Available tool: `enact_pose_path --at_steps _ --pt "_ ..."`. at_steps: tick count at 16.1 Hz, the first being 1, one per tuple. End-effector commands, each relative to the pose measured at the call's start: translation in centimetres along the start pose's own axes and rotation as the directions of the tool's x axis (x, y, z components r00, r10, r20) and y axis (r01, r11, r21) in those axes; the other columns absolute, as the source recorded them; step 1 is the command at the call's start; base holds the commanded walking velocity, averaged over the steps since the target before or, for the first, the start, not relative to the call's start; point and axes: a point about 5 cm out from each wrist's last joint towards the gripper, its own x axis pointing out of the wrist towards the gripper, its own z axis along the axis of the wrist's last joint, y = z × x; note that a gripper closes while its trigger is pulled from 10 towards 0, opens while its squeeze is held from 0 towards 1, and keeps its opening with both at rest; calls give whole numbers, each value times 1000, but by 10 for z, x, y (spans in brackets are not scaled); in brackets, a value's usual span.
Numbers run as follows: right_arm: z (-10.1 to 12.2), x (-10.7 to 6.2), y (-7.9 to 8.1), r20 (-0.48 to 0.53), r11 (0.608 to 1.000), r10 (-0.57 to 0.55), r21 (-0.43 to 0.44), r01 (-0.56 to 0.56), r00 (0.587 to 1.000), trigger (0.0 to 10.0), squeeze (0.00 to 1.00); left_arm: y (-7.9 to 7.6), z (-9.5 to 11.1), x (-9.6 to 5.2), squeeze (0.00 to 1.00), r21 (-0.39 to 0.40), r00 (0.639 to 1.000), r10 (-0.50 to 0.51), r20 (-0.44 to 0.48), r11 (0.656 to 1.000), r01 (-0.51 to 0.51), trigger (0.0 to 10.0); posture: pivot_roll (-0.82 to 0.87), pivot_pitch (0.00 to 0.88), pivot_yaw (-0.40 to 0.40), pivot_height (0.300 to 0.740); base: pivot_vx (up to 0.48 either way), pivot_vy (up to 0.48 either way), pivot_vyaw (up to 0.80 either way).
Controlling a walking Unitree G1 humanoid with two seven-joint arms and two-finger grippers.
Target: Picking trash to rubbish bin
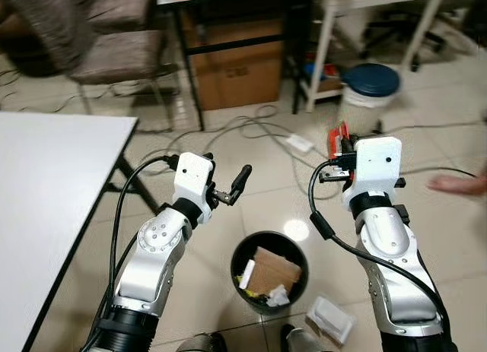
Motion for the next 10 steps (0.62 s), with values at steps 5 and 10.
enact_pose_path --at_steps 5,10 --pt "-8 -3 1 -26 1000 2 -1 -2 1000 10000 0 26 -17 -13 0 35 988 148 -38 989 -147 10000 -117 156 88 740 0 0 -305" --pt "-9 5 9 -12 1000 8 17 -8 1000 10000 0 41 -16 -22 0 79 984 171 -47 983 -167 10000 -59 137 103 740 0 0 0"
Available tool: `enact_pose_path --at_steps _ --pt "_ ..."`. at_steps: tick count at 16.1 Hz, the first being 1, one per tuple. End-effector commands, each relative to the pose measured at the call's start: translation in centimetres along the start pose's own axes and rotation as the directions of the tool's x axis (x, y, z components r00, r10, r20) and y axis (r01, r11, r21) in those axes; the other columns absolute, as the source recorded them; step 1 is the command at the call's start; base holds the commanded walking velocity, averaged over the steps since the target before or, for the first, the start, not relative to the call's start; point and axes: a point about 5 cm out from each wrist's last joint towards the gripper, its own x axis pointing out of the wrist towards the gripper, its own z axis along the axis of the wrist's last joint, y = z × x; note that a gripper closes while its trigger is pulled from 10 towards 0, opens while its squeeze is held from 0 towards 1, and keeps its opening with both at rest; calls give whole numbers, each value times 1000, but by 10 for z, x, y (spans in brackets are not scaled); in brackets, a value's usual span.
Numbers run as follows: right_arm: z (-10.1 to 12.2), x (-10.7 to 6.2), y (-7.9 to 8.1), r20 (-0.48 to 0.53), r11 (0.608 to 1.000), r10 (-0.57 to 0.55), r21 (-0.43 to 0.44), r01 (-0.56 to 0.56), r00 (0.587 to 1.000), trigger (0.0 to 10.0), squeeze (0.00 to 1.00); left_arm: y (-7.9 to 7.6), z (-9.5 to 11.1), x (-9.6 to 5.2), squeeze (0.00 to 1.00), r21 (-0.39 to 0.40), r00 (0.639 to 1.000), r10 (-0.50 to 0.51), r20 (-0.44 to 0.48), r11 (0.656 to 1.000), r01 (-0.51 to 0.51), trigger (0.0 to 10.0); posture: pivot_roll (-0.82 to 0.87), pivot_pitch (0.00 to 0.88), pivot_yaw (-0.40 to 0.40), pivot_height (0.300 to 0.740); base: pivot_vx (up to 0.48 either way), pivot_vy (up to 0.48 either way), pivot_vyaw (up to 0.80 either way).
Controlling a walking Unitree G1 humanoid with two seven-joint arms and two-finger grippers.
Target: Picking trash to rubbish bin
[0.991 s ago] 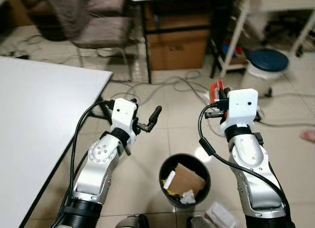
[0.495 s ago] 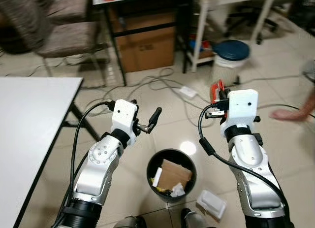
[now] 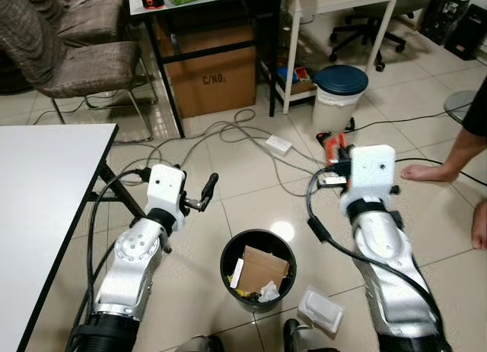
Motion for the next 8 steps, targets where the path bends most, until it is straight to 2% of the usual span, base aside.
enact_pose_path --at_steps 1,4,8 --pt "3 2 5 25 1000 3 11 -3 1000 10000 0 7 7 -1 0 27 1000 13 11 1000 -13 10000 -44 133 117 740 0 0 0" --pt "0 4 6 25 1000 -3 18 3 1000 10000 0 12 11 -2 0 48 1000 13 23 999 -15 10000 -33 119 125 740 0 0 0" --pt "0 8 5 39 1000 -2 15 2 999 10000 0 8 11 1 0 41 1000 14 19 999 -14 10000 -39 106 112 740 0 0 0"
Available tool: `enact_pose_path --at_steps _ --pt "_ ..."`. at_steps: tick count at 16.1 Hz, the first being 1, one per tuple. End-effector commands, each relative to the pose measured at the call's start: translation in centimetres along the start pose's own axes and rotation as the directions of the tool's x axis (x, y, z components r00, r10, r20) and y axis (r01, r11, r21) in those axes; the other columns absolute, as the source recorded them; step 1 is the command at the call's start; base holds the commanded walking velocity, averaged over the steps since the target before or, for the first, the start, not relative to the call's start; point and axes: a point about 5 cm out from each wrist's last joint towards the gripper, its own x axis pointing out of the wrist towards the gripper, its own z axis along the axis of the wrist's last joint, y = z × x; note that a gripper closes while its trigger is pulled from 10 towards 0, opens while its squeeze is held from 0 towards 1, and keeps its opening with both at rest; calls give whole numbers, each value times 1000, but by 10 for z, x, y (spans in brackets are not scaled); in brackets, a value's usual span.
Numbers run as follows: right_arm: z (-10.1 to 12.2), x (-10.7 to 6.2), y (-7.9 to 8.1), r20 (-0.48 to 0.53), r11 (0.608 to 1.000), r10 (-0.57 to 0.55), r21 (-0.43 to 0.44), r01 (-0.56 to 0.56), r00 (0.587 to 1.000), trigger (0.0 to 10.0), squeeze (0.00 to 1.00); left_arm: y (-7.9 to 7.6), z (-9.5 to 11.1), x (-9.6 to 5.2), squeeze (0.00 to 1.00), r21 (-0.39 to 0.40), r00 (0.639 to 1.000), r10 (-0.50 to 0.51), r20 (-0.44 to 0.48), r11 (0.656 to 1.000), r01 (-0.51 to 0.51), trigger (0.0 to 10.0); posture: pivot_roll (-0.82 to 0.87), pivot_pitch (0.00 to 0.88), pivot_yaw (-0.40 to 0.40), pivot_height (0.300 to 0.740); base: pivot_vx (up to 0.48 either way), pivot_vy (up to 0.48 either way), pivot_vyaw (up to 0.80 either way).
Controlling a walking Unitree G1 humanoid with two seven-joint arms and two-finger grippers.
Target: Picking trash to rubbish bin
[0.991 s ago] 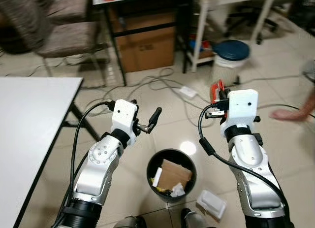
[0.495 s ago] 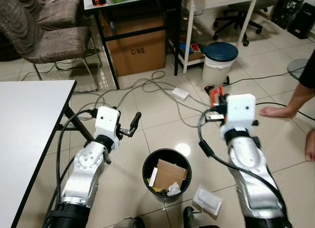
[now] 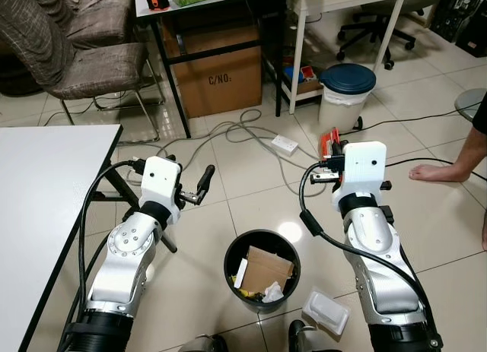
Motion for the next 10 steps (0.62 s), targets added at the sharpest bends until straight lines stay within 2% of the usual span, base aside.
enact_pose_path --at_steps 1,7,10 --pt "3 2 1 19 1000 9 4 -9 1000 10000 0 0 2 2 0 7 1000 10 1 1000 -10 10000 -44 104 104 740 0 0 0" --pt "8 7 -4 30 996 70 -51 -68 997 10000 0 -17 0 9 0 -52 999 46 25 998 -45 10000 -76 98 12 740 0 0 0" --pt "9 10 -4 32 994 87 -62 -85 996 10000 0 -21 -1 10 0 -64 997 65 30 996 -63 10000 -82 95 -7 740 0 0 0"
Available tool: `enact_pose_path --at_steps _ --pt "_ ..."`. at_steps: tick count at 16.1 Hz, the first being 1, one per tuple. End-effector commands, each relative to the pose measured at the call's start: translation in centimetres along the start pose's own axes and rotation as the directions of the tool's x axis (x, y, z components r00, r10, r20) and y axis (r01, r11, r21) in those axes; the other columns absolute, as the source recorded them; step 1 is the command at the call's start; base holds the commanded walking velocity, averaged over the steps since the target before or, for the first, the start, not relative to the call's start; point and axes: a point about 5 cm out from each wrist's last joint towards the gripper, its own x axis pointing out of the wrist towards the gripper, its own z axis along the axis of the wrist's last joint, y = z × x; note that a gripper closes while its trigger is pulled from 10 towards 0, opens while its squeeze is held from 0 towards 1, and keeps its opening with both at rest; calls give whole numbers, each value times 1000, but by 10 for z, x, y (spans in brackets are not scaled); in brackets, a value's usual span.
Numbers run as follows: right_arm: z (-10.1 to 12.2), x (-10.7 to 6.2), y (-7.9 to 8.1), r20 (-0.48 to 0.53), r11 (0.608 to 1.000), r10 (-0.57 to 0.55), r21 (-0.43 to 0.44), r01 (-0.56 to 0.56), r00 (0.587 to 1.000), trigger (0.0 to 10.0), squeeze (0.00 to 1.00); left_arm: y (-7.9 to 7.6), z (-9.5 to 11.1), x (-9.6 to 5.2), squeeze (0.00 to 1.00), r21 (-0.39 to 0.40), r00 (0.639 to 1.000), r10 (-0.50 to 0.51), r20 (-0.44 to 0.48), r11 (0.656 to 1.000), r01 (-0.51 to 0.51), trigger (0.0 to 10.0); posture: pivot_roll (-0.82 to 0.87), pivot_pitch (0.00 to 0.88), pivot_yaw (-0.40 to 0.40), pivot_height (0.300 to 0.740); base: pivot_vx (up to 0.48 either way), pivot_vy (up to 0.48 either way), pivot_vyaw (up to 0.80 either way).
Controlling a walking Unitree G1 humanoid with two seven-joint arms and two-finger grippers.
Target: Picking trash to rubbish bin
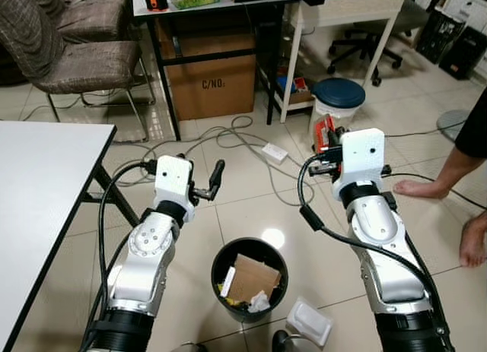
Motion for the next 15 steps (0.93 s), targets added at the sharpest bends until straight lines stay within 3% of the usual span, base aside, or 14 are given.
enact_pose_path --at_steps 1,15 --pt "0 2 1 -7 1000 19 0 -19 1000 10000 0 -2 -3 0 0 7 1000 9 -4 1000 -9 10000 -84 92 -12 740 0 0 0" --pt "-1 3 7 0 999 52 -13 -52 999 10000 0 -5 -2 7 0 -2 999 37 21 999 -37 10000 -78 86 -28 740 0 0 0"
